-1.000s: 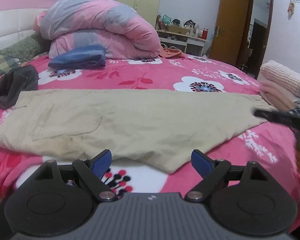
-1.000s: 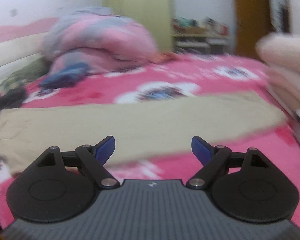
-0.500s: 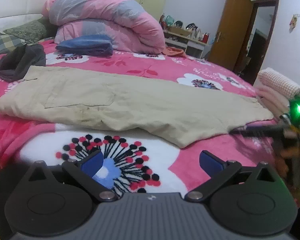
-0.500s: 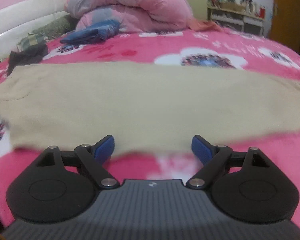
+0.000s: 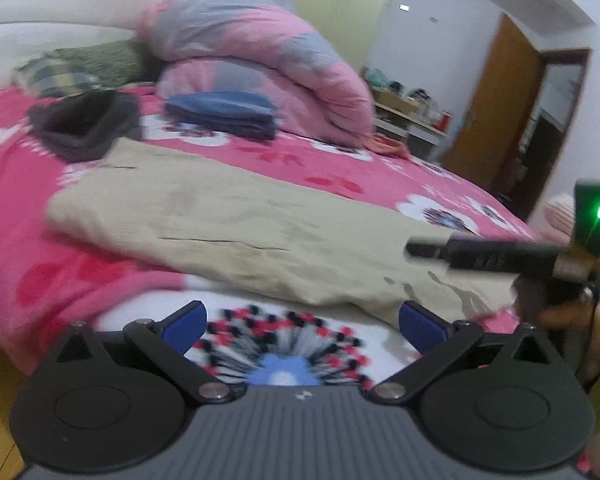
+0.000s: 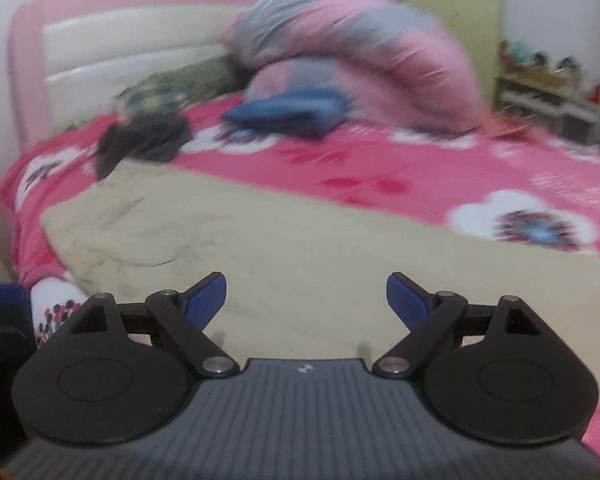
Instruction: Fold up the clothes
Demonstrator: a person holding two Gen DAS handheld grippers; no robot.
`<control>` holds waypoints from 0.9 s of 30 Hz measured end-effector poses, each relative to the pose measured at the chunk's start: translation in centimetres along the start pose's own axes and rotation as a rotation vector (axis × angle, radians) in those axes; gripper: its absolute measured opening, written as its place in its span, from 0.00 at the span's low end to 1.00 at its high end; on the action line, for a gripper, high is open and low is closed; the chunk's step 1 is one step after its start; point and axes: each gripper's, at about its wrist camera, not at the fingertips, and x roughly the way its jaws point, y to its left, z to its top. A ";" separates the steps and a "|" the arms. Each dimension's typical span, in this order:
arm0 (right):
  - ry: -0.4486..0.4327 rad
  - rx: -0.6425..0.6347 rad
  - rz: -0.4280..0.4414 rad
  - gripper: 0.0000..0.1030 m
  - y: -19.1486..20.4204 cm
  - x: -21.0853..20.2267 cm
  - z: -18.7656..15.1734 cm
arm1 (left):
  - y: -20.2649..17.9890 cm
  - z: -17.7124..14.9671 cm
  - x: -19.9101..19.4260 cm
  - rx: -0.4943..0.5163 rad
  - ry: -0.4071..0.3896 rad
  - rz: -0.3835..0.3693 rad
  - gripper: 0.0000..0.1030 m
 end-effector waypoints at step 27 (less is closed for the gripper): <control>0.042 0.537 -0.489 0.99 -8.2 -13.1 -9.1 | -8.0 4.4 10.6 0.063 0.127 0.040 1.00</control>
